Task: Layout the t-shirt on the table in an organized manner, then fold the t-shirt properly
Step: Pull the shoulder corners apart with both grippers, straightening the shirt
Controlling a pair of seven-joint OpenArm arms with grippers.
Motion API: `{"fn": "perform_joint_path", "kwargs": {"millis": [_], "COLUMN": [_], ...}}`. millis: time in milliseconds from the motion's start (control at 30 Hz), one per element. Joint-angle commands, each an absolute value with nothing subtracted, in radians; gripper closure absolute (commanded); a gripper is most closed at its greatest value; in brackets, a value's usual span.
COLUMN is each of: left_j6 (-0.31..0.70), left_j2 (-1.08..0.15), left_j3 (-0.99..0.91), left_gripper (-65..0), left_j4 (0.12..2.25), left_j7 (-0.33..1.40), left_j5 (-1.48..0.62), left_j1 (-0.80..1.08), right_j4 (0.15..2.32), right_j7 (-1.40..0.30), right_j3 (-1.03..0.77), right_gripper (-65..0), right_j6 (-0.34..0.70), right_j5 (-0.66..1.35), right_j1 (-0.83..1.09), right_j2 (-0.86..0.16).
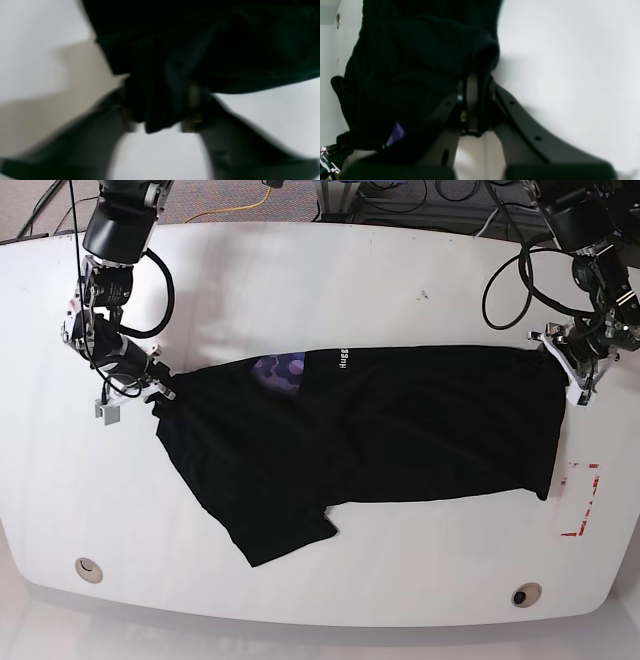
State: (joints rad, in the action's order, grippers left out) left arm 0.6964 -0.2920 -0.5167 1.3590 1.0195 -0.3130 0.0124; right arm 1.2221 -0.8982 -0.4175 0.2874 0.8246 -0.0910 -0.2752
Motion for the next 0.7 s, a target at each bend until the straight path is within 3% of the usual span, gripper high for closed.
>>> {"fn": "perform_joint_path", "kwargs": {"millis": [0,67,333,667], "left_j6": [0.698,0.698,0.698,0.698], "left_j2": [-0.298,-0.3,-0.328,-0.329], "left_j3": [-0.513,-0.513,-0.513,-0.513], "left_gripper": [-5.0,0.0,-0.4,-0.4], "left_j4": [1.356,1.356,1.363,1.527], "left_j7": [1.063,1.063,1.063,1.066], "left_j5": [-0.294,-0.294,-0.297,-0.295], "left_j1": [0.021,0.022,0.05,0.151], "right_j4": [1.242,1.242,1.282,1.408], "right_j7": [-0.888,-0.889,-0.889,-0.903], "right_j3": [-0.423,-0.426,-0.429,-0.446], "right_gripper": [-0.5,-0.5,-0.3,-0.3], "right_j6": [0.295,0.295,0.295,0.294], "right_j5": [0.846,0.846,0.848,0.868], "right_j1": [-0.107,-0.101,-0.058,0.073], "right_j2": [-0.295,-0.297,-0.312,-0.318]}}
